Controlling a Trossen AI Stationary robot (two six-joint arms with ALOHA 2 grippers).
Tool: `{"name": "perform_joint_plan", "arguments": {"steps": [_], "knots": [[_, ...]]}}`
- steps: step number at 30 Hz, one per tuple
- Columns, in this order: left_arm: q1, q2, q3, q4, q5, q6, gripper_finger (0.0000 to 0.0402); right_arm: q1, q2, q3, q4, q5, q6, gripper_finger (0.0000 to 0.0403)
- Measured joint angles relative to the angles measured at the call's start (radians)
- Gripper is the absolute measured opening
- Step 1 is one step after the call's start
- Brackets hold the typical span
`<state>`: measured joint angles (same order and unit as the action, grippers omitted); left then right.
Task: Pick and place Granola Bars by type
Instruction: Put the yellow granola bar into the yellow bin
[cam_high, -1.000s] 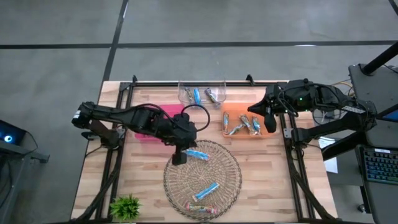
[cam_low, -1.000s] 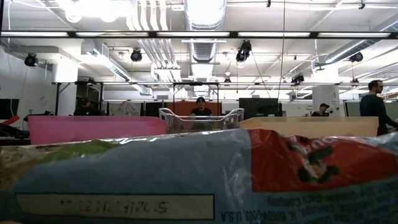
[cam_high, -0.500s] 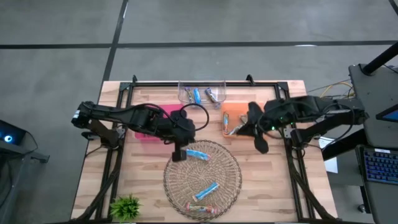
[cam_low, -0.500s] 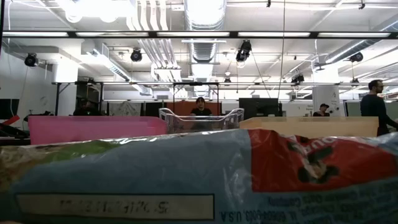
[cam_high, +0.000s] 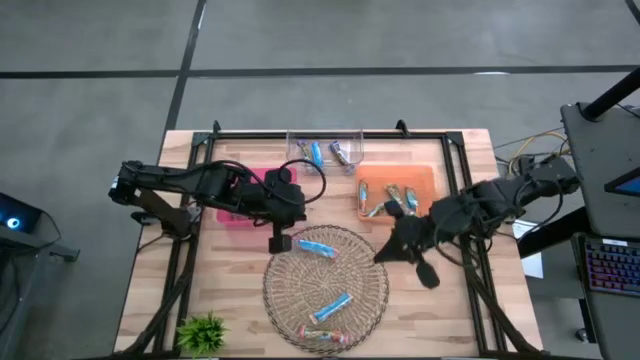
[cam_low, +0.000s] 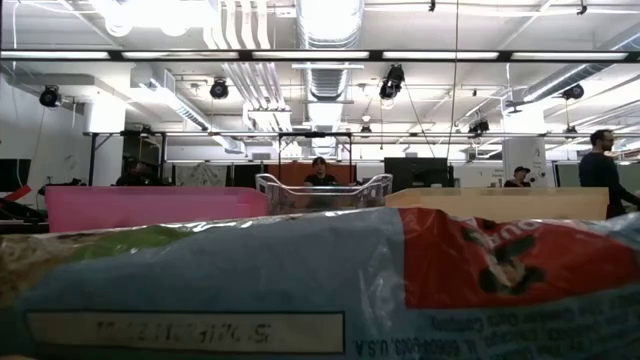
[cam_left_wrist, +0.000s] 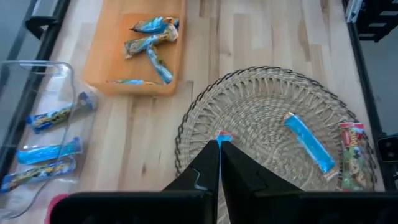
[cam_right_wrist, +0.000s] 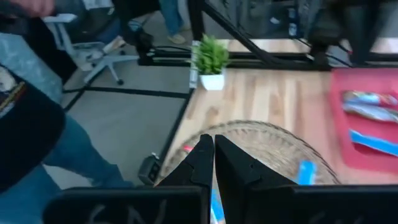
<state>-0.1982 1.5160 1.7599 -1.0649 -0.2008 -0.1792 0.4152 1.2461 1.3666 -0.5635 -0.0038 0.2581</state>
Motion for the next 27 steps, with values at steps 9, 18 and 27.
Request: {"name": "perform_joint_plan", "arguments": {"steps": [9,18,27], "knots": [[0.0,-0.049,0.0,-0.034,-0.026,0.044,0.0,0.052,0.121,0.0,0.131,0.004,0.001,0.0008],[0.0,-0.087,0.0,-0.063,-0.026,0.103,0.0,0.065,0.228,0.0,0.169,0.004,0.003,0.0008],[0.0,-0.115,-0.001,-0.079,-0.026,0.118,0.0,0.064,0.269,0.0,0.179,0.004,-0.026,0.0008]]}}
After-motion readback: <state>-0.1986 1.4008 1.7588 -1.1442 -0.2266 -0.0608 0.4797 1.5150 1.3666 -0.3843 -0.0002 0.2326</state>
